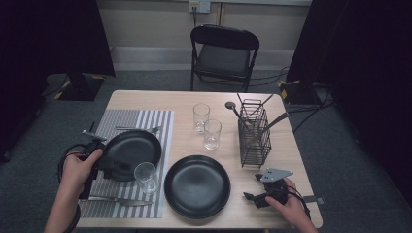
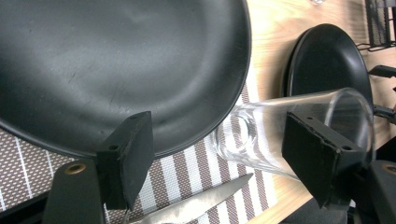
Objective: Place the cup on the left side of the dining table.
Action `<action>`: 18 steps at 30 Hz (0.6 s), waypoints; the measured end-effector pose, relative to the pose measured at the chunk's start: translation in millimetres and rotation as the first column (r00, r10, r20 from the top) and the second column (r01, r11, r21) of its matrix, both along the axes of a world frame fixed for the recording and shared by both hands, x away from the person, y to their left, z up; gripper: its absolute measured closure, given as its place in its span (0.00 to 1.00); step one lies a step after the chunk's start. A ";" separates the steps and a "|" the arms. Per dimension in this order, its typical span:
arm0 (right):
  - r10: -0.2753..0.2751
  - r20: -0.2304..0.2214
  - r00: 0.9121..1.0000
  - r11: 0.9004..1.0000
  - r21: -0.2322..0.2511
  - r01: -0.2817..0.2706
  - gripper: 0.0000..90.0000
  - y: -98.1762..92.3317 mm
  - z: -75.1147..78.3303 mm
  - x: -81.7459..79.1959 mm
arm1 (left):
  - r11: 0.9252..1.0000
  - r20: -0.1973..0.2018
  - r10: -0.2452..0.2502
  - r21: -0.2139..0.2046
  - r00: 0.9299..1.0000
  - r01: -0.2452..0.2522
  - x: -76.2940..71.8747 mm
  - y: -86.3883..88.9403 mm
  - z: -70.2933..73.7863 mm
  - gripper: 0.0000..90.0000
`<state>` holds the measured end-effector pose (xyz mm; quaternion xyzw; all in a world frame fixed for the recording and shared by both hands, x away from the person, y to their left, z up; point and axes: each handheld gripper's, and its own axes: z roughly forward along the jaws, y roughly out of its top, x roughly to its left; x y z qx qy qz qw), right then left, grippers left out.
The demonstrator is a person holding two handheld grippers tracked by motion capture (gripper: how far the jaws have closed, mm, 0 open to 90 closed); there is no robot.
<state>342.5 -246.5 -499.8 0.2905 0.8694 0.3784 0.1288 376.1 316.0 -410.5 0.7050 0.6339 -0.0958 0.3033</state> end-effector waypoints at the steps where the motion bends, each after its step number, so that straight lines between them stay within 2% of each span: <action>1: -0.001 0.000 1.000 1.000 0.000 0.001 0.16 0.0 0.0 0.0 | 1.000 -0.005 0.015 -0.006 1.000 -0.015 -0.8 -0.6 -0.9 0.28; 2: 0.000 0.000 1.000 1.000 0.000 0.000 0.16 0.0 0.0 0.0 | 1.000 -0.003 0.002 0.001 1.000 -0.002 -0.9 1.0 -2.0 0.28; 4: -0.001 0.000 1.000 1.000 0.000 0.001 0.16 0.1 0.0 0.0 | 1.000 -0.009 0.018 -0.010 1.000 -0.018 -1.9 1.0 -4.0 0.28; 5: 0.000 0.000 1.000 1.000 0.000 0.000 0.16 0.0 0.0 0.0 | 1.000 0.000 0.008 0.003 1.000 -0.008 -1.9 2.5 -5.2 0.28; 9: 0.000 0.000 1.000 1.000 0.000 0.000 0.16 0.0 0.0 0.0 | 1.000 -0.001 0.022 -0.007 1.000 -0.022 -3.4 3.3 -7.7 0.28; 12: -0.001 0.000 1.000 1.000 0.000 0.001 0.16 0.1 0.0 0.0 | 1.000 -0.004 0.016 0.001 1.000 -0.016 -4.0 5.5 -8.6 0.28; 13: 0.000 0.000 1.000 1.000 0.000 0.000 0.16 0.0 0.0 0.0 | 1.000 0.008 0.015 0.006 1.000 -0.015 -3.9 6.5 -9.6 0.28; 17: 0.000 0.000 1.000 1.000 0.000 0.000 0.16 0.0 0.0 0.0 | 0.999 0.002 0.040 -0.010 0.999 -0.040 -6.4 7.9 -10.6 0.28; 18: 0.000 0.000 1.000 1.000 0.000 0.000 0.16 0.0 0.0 0.0 | 0.999 0.005 0.033 -0.012 0.999 -0.033 -6.8 9.0 -10.9 0.28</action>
